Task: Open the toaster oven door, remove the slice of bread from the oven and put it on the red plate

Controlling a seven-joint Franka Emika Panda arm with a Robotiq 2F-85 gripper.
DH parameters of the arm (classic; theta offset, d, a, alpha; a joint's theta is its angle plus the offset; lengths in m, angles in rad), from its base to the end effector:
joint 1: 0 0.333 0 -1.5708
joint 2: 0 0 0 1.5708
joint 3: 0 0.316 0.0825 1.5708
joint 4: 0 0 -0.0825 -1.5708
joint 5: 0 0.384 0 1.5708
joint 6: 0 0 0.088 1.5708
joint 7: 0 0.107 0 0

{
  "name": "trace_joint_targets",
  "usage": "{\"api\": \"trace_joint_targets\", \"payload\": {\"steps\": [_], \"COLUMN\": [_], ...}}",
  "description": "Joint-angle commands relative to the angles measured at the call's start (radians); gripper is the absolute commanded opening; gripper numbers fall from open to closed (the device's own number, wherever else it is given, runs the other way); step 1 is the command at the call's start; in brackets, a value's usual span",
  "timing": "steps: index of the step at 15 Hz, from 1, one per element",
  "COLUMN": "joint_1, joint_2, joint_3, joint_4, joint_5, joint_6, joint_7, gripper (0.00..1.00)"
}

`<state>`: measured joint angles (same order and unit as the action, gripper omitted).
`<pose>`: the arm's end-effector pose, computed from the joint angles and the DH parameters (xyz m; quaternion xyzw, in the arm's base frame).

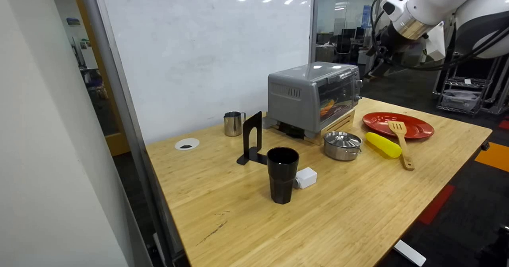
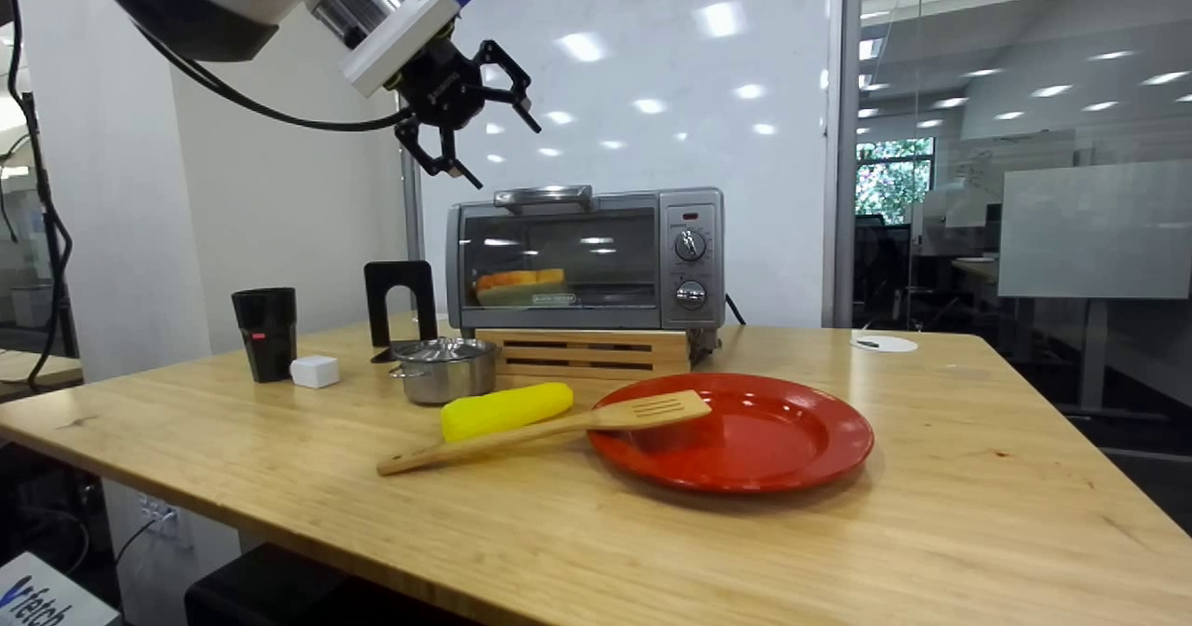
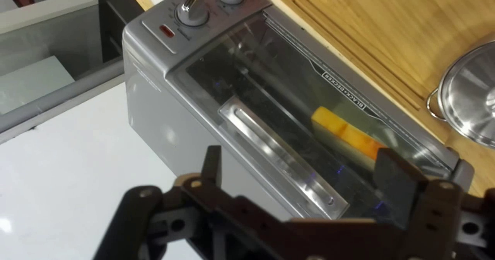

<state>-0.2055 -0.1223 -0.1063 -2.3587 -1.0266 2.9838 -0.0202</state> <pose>0.5061 -0.1011 0.4396 0.8652 0.2991 0.2760 0.2930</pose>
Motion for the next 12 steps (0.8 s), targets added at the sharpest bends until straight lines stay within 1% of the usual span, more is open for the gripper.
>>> {"api": "trace_joint_targets", "payload": {"steps": [1,9,10,11,12], "joint_1": [0.002,0.003,-0.003,-0.007,-0.001], "joint_2": [-0.002,-0.003,-0.003,-0.004,0.001], "joint_3": [0.002,0.005,0.011,0.018,0.017], "joint_4": [0.000,0.000,0.011,0.020,0.023], "joint_5": [0.000,0.000,-0.012,0.000,0.038], "joint_6": [-0.012,-0.017,-0.033,-0.057,-0.066], "joint_7": [0.002,0.003,0.052,0.133,0.171], "gripper": [1.00,1.00,1.00,1.00,1.00]}}
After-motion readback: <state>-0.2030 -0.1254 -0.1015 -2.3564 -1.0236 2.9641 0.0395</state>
